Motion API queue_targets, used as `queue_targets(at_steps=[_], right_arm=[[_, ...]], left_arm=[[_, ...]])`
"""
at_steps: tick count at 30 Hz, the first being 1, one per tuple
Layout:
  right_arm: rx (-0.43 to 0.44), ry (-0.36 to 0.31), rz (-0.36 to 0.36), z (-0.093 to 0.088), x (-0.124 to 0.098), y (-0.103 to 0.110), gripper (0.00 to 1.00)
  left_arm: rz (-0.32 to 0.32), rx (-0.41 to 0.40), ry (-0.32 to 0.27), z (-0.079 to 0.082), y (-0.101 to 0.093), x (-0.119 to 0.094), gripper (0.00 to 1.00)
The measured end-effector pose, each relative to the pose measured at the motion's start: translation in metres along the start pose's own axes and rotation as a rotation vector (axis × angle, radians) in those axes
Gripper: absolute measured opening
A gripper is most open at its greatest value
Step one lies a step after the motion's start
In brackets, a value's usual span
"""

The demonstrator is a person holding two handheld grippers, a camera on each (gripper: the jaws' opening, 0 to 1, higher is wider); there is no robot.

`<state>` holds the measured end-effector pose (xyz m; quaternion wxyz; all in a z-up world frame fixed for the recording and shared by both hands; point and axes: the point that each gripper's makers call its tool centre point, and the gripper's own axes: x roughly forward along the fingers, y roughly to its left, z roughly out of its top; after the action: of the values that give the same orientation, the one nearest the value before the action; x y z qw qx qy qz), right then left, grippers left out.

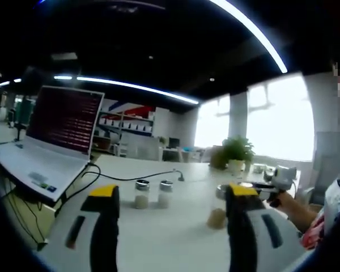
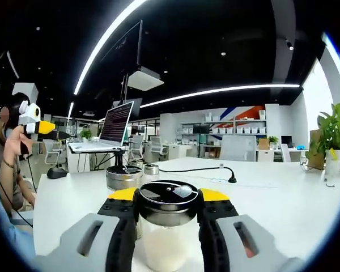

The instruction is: Rotate the seasoning bottle until the label or dispensing opening points toward the visible target arrow and the bottle remains upright within the marked orientation range

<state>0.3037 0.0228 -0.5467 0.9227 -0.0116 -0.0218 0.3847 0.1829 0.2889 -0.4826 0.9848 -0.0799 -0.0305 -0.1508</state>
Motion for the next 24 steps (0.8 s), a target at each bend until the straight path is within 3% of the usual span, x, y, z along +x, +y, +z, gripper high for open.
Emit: queue_targets(at_steps=[15,24], right_arm=[[0.009,-0.047,0.007,0.0001,-0.0004,-0.0007,0.4],[0.007,-0.038,0.043,-0.0002,-0.0003,-0.0001,0.4]], left_arm=[[0.006,-0.001,0.006,-0.0022,0.0018,0.0002,0.81],[-0.005,0.009,0.011,-0.0026,0.0003,0.0008,0.81]])
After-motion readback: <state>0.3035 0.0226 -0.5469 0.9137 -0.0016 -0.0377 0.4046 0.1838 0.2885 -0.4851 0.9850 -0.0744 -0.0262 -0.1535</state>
